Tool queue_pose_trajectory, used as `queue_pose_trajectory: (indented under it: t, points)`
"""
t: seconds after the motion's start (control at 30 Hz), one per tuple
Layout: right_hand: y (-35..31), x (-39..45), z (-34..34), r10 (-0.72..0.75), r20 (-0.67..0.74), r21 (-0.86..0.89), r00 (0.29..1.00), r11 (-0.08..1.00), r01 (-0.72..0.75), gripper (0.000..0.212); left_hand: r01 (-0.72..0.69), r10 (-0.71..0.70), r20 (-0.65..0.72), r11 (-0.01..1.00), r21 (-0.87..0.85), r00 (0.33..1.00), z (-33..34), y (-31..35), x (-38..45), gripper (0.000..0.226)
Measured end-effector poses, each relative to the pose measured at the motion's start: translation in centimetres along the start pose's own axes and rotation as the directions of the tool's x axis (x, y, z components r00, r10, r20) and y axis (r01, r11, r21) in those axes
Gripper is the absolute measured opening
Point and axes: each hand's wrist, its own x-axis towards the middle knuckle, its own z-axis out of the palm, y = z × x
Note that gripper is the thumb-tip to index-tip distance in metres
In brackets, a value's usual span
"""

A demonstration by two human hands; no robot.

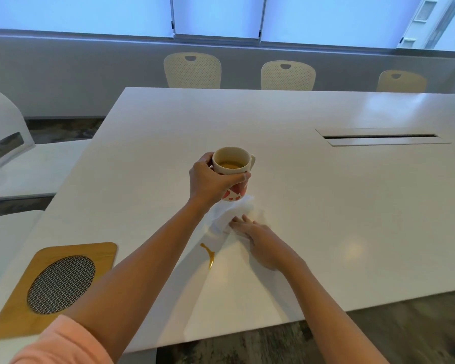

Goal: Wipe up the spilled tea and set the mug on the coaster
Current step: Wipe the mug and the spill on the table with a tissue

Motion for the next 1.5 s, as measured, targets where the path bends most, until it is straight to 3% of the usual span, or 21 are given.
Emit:
queue_pose_trajectory:
  t: [0.07, 0.33, 1.13, 1.33, 1.5]
  points:
    - [1.3, -1.3, -0.8, -0.01, -0.026, -0.13, 1.0, 0.991, 0.006, 0.059, 0.011, -0.01, 0.02, 1.0, -0.012, 1.0, 1.0, -0.2, -0.4, 0.079]
    - [6.3, -4.4, -3.4, 0.169, -0.144, -0.113, 0.975, 0.976, -0.186, 0.07, 0.08, -0.076, 0.069, 0.995, -0.063, 0.995, 4.1, -0.9, -1.3, 0.076]
    - [5.3, -4.7, -3.0, 0.148, -0.192, -0.059, 0.97, 0.985, -0.162, 0.068, 0.058, -0.059, 0.191, 0.998, 0.008, 0.98, 5.5, -2.5, -0.7, 0.079]
    - [4.6, -4.6, -2.5, 0.146, -0.21, -0.154, 0.967, 0.971, -0.18, 0.061, 0.129, -0.136, 0.27, 0.991, 0.042, 0.953, 4.6, -2.3, -1.4, 0.085]
    - [3.0, -4.3, -1.2, 0.162, -0.194, -0.188, 0.968, 0.962, -0.199, 0.067, 0.194, -0.209, 0.266, 0.978, 0.083, 0.941, 2.7, -2.8, -2.3, 0.099]
